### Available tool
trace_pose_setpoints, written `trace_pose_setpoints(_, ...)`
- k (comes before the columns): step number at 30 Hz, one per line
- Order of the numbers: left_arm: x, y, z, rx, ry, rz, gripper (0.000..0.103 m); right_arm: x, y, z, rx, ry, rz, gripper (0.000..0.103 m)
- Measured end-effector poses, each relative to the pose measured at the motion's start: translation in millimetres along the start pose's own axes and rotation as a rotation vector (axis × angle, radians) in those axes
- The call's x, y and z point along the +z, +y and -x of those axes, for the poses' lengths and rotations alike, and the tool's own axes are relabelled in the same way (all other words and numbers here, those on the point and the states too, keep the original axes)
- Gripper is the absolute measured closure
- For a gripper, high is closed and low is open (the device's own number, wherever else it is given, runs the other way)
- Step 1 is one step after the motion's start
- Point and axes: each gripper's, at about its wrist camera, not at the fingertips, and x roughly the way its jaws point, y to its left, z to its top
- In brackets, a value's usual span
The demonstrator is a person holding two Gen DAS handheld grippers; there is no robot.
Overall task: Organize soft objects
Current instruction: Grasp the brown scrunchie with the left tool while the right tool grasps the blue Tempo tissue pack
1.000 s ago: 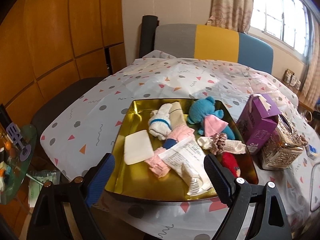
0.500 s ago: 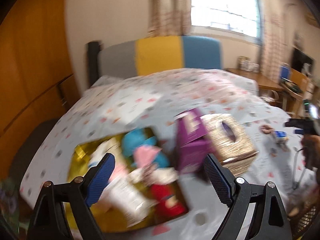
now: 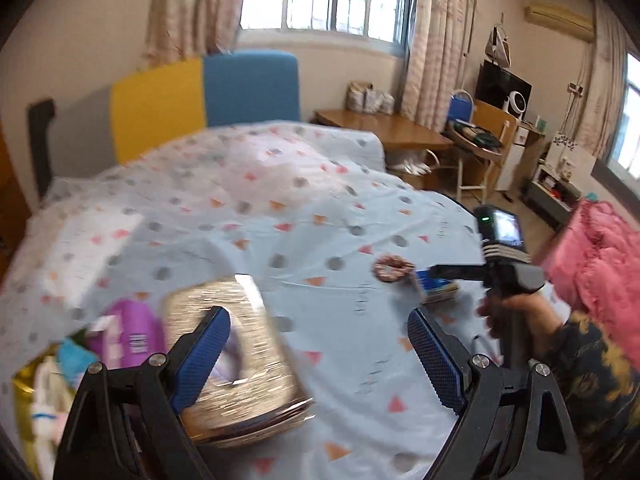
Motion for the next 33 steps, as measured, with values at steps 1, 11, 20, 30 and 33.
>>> trace_pose_setpoints(1, 4.7, -6.1, -13.8, -0.02, 0.03, 0.016, 0.012, 0.9, 2.5, -4.7, 0.014, 0.02, 0.026, 0.028)
trace_pose_setpoints(11, 37.5, -38.0, -136.0, -0.02, 0.194, 0.086, 0.013, -7.7, 13.0, -8.3, -0.089, 0.071, 0.107, 0.031)
trace_pose_setpoints(20, 40.3, -90.1, -240.8, -0.014, 0.288, -0.077, 0.012, 4.6, -66.9, 45.0, -0.153, -0.129, -0.27, 0.031)
trace_pose_setpoints(30, 30.4, -119.5, -314.0, -0.017, 0.373, -0.126, 0.037, 6.1, -57.2, 44.5, -0.08, -0.124, -0.248, 0.031)
trace_pose_setpoints(33, 31.6, -118.7, -304.6, -0.043, 0.335, -0.17, 0.086, 6.4, -51.1, 44.7, -0.089, -0.131, -0.213, 0.031)
